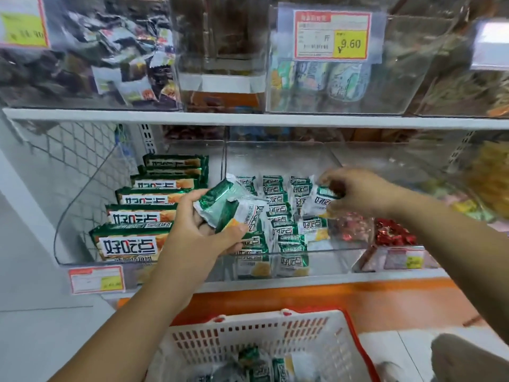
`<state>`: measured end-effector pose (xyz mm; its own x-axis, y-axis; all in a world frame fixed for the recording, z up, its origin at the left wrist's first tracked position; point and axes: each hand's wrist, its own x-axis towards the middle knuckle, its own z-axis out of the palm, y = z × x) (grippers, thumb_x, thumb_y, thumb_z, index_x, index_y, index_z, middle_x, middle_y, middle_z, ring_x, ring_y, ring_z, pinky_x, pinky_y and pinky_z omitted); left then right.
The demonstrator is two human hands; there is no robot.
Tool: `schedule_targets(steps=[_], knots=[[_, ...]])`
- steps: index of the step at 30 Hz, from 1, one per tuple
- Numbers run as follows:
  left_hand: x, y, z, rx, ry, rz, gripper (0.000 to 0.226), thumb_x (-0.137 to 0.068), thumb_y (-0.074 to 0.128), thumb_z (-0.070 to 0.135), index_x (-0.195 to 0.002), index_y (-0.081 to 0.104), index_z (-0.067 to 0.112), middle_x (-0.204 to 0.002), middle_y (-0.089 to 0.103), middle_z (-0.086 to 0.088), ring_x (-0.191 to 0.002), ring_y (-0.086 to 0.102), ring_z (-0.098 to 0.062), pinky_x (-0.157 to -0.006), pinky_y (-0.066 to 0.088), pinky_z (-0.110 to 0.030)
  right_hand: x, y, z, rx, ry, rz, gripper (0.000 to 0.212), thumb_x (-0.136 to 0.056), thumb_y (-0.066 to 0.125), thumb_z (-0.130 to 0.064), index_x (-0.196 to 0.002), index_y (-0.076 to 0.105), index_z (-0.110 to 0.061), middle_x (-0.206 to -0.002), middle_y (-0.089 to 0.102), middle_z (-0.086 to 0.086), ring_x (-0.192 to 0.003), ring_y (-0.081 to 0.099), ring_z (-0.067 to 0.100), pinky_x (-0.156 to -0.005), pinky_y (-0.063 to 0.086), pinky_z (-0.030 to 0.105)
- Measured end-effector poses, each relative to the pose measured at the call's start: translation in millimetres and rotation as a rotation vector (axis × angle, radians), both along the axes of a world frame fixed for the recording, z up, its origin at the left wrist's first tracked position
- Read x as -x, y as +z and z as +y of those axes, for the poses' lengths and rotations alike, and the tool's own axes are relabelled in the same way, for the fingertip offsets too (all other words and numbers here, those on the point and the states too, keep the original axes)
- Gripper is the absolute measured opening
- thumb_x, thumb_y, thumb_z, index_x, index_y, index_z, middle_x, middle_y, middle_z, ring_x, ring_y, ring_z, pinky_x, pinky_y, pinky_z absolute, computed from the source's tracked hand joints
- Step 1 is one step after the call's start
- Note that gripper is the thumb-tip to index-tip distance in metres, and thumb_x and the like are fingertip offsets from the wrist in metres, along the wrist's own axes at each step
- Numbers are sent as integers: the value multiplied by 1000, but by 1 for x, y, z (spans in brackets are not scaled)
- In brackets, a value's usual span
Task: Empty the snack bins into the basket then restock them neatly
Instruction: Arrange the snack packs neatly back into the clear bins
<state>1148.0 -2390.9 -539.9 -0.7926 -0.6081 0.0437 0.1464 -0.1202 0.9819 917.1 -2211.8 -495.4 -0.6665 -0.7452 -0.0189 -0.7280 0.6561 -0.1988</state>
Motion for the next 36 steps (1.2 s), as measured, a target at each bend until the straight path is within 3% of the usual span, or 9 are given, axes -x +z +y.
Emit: schedule_targets(steps=[5, 9, 15, 19, 22, 25, 28, 33, 36], knots=[[0, -4, -5, 23, -21, -21, 60, -77, 78, 5, -106, 47, 47, -98, 72, 18, -95, 71, -14, -71, 61, -36, 13, -23, -30, -433, 133, 69, 46, -78, 76, -22, -121, 59, -23, -121, 60, 0, -101, 58, 19, -87, 46, 29], [-1, -3, -3, 68, -35, -43, 58, -78, 78, 9, -106, 46, 49, -96, 72, 21, -94, 71, -11, -73, 61, -36, 9, -39, -34, -468, 123, 28, 56, -79, 76, -18, -129, 52, -20, -127, 60, 5, -113, 56, 25, -90, 46, 32], [-4, -6, 3, 81, -51, -73, 58, -77, 78, 7, -106, 46, 46, -98, 72, 17, -92, 71, -10, -74, 61, -37, 8, -49, -29, -458, 125, 125, 42, -82, 73, -23, -119, 55, -15, -122, 59, 7, -108, 57, 25, -91, 49, 36], [-8, -7, 7, 45, -70, -95, 64, -74, 81, 10, -120, 47, 38, -104, 72, 11, -91, 72, -12, -74, 61, -39, -13, -30, -23, 19, -11, -6, 34, -85, 72, -29, -115, 60, -20, -107, 64, 3, -87, 58, 16, -73, 44, 26], [-10, -6, 14, 28, -106, -92, 67, -73, 81, 8, -124, 47, 34, -109, 72, 9, -95, 72, -15, -73, 61, -39, -59, -15, -11, 433, -54, -469, 21, -90, 64, -33, -103, 65, -18, -90, 69, 11, -72, 64, 12, -66, 50, 24], [-12, -7, 22, 23, -144, -96, 66, -73, 81, 5, -123, 47, 32, -114, 70, 6, -100, 71, -15, -74, 61, -38, -106, -8, 1, 492, 40, -823, 29, -92, 54, -39, -110, 63, -18, -98, 70, 11, -73, 69, 20, -63, 53, 29], [-16, -7, 27, 74, -164, -123, 73, -70, 84, 11, -128, 46, 34, -118, 70, 9, -106, 69, -11, -92, 56, -44, -131, -11, 4, 618, 19, -972, 34, -82, 59, -39, -109, 59, -19, -86, 68, 12, -67, 69, 28, -57, 54, 31], [-22, -11, 32, 0, -199, -127, 78, -57, 86, 24, -125, 52, 40, -116, 70, 7, -103, 70, -18, -88, 57, -44, -136, -22, 11, 734, -68, -995, 15, -89, 62, -19, -100, 60, -9, -69, 69, 6, -64, 69, 25, -56, 55, 30], [-24, -10, 32, -52, -203, -134, 75, -59, 83, 22, -126, 53, 37, -116, 69, 3, -95, 73, -25, -78, 60, -39, -132, -26, 16, 723, -93, -920, 27, -78, 69, -36, -93, 66, -14, -79, 68, 16, -74, 66, 23, -71, 56, 43]])
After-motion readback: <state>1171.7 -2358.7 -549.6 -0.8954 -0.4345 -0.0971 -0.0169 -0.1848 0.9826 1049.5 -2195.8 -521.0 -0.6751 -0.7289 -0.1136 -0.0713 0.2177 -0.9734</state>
